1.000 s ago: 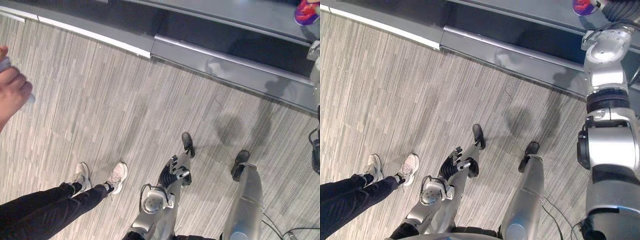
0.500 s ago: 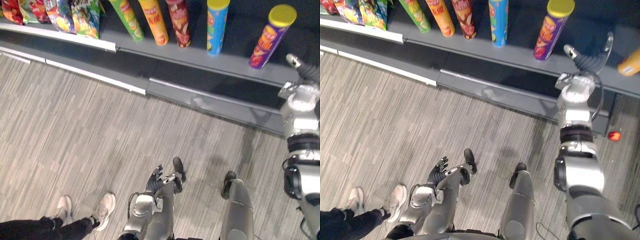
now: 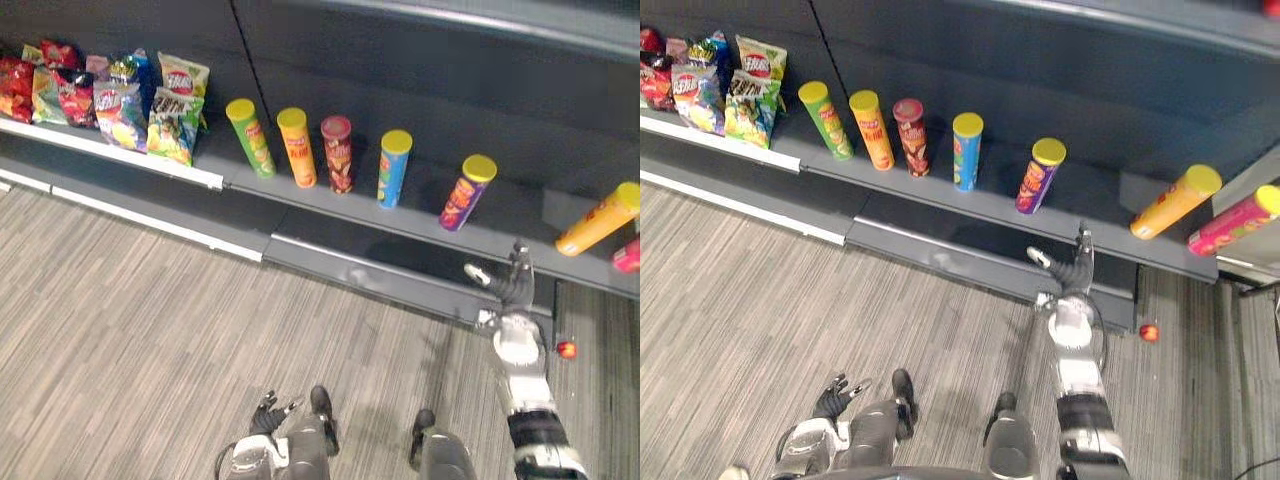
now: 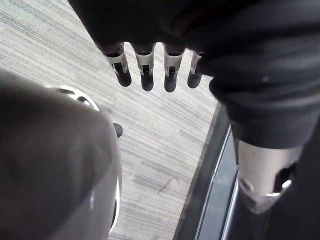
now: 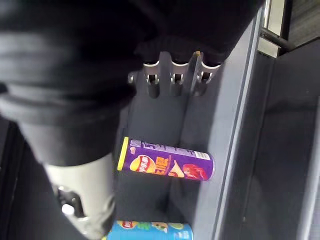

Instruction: Put the gum and the chips on the shelf.

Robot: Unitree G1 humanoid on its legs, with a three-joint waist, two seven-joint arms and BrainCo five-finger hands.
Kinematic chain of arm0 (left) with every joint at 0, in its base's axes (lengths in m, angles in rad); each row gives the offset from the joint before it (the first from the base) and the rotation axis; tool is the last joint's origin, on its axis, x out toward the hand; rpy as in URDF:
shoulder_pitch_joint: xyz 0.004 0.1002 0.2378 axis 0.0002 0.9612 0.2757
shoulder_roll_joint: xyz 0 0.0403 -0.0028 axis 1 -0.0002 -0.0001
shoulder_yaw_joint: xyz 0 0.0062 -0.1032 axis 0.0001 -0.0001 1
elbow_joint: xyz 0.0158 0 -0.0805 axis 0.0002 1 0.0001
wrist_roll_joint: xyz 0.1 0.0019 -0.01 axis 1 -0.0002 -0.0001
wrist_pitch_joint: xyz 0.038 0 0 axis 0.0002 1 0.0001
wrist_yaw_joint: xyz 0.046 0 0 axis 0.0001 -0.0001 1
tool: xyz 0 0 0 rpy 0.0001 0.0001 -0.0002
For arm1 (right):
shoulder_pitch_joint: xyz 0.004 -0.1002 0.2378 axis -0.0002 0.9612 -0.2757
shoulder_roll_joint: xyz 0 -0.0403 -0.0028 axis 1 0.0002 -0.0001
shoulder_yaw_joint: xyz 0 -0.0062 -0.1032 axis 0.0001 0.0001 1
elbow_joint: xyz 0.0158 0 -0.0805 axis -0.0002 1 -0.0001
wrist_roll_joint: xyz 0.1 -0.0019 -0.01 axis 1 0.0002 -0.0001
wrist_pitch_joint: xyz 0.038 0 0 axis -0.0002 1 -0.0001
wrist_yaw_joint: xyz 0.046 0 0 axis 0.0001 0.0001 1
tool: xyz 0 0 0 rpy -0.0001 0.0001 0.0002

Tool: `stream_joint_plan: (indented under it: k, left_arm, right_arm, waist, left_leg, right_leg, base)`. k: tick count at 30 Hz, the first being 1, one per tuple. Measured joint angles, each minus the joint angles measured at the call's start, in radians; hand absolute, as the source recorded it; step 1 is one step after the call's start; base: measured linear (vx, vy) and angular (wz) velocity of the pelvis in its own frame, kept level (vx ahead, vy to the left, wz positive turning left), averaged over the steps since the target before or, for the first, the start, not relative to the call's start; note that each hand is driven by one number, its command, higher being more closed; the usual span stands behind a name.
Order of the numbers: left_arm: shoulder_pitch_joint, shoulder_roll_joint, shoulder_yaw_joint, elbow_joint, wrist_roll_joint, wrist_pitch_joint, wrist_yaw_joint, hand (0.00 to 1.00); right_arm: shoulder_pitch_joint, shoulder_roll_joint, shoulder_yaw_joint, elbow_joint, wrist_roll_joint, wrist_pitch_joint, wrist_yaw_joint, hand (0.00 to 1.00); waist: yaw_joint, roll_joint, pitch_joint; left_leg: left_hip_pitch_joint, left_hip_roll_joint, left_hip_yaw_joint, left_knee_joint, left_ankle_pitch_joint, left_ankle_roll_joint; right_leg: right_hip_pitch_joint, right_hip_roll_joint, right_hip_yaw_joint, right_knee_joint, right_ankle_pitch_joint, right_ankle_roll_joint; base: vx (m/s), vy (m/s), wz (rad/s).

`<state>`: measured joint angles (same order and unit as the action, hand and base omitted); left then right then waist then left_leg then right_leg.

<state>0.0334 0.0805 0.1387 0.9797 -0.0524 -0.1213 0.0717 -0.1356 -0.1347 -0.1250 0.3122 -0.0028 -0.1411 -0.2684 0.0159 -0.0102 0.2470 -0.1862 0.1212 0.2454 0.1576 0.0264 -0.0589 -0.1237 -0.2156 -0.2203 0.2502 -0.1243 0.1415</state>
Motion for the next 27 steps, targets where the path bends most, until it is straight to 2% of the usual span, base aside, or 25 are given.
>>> stream_joint_plan:
  k: [4, 6, 8, 11, 14, 16, 19, 22, 27]
  left_arm:
    - [0.041, 0.001, 0.085, 0.036, 0.036, 0.01, -0.002, 0.0]
    - [0.051, 0.001, 0.113, 0.055, 0.037, 0.017, -0.005, 0.0]
    - [0.057, -0.002, 0.153, 0.066, 0.036, 0.024, -0.009, 0.0]
    - [0.063, -0.004, 0.184, 0.076, 0.035, 0.024, -0.01, 0.0]
    - [0.087, -0.004, 0.225, 0.094, 0.033, 0.026, -0.01, 0.0]
    - [0.115, -0.014, 0.268, 0.109, 0.019, 0.038, -0.01, 0.0]
    - [0.137, -0.036, 0.337, 0.145, -0.059, 0.046, -0.01, 0.0]
    - [0.15, -0.039, 0.374, 0.172, -0.103, 0.048, -0.013, 0.0]
    - [0.169, -0.04, 0.375, 0.174, -0.101, 0.048, -0.033, 0.0]
  right_arm:
    - [0.207, 0.041, 0.034, 0.0, 0.004, -0.014, 0.137, 0.0]
    - [0.282, 0.066, 0.035, 0.028, 0.005, -0.014, 0.179, 0.0]
    - [0.332, 0.085, 0.024, 0.13, 0.004, -0.012, 0.217, 0.0]
    - [0.352, 0.106, -0.012, 0.245, 0.004, -0.007, 0.234, 0.0]
    - [0.35, 0.119, -0.085, 0.461, 0.004, 0.004, 0.236, 0.0]
    - [0.342, 0.125, -0.219, 0.666, 0.023, 0.018, 0.232, 0.0]
    - [0.338, 0.127, -0.364, 0.846, 0.077, 0.05, 0.222, 0.0]
    - [0.356, 0.136, -0.41, 0.883, 0.14, 0.073, 0.214, 0.0]
    - [0.357, 0.134, -0.407, 0.892, 0.14, 0.078, 0.214, 0.0]
  waist:
    - [-0.017, -0.019, -0.073]
    - [-0.018, -0.026, -0.101]
    - [-0.023, -0.029, -0.111]
    - [-0.036, -0.032, -0.116]
    - [-0.039, -0.035, -0.122]
    - [-0.038, -0.035, -0.137]
    - [-0.039, -0.036, -0.144]
    - [-0.04, -0.033, -0.147]
    - [-0.041, -0.037, -0.168]
  left_leg:
    - [0.099, -0.03, -0.014, -0.097, 0.009, 0.0]
    - [0.144, -0.042, -0.015, -0.169, 0.037, -0.002]
    - [0.192, -0.052, -0.029, -0.256, 0.08, -0.002]
    - [0.202, -0.055, -0.044, -0.259, 0.081, -0.001]
    - [0.233, -0.057, -0.044, -0.262, 0.076, -0.005]
    - [0.247, -0.056, -0.041, -0.262, 0.066, -0.012]
    - [0.276, -0.054, -0.038, -0.263, 0.062, -0.013]
    - [0.302, -0.053, -0.034, -0.263, 0.059, -0.014]
    - [0.312, -0.052, -0.03, -0.263, 0.055, -0.009]
  right_leg:
    - [0.098, -0.002, -0.009, -0.091, 0.02, 0.014]
    - [0.121, -0.003, -0.017, -0.111, 0.02, 0.014]
    - [0.143, 0.0, -0.034, -0.125, 0.019, 0.014]
    - [0.166, -0.002, -0.052, -0.13, 0.018, 0.013]
    - [0.204, -0.002, -0.052, -0.143, 0.018, 0.012]
    - [0.22, 0.0, -0.051, -0.15, 0.011, 0.005]
    - [0.253, 0.004, -0.048, -0.163, 0.011, 0.005]
    - [0.278, 0.004, -0.046, -0.165, 0.011, 0.005]
    - [0.292, 0.008, -0.039, -0.177, 0.008, 0.009]
  base:
    - [0.16, 0.014, -0.02]
    - [0.1, 0.002, 0.05]
    - [0.05, -0.008, 0.15]
    - [0.0, 0.008, 0.19]
    - [0.0, 0.0, 0.0]
    - [-0.01, 0.005, -0.02]
    - [0.0, 0.001, -0.02]
    - [-0.02, 0.002, -0.05]
    - [-0.01, 0.001, -0.02]
